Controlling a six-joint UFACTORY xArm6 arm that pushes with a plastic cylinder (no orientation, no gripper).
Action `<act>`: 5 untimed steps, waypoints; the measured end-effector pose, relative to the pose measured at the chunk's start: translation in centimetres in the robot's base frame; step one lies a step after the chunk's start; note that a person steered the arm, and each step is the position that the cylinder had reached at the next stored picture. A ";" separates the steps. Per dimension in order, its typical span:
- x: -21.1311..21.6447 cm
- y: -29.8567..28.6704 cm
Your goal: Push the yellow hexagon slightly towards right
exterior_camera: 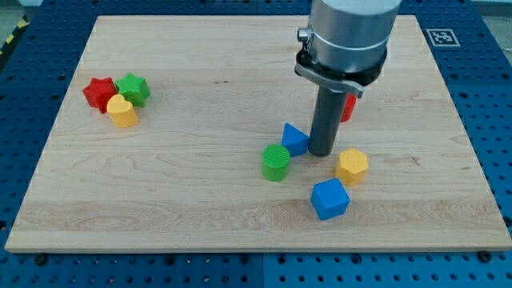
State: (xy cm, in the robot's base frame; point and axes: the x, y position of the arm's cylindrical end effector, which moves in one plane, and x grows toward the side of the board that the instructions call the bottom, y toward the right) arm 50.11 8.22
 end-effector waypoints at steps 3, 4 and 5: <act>3.6 1.3; 3.7 2.9; 3.7 4.4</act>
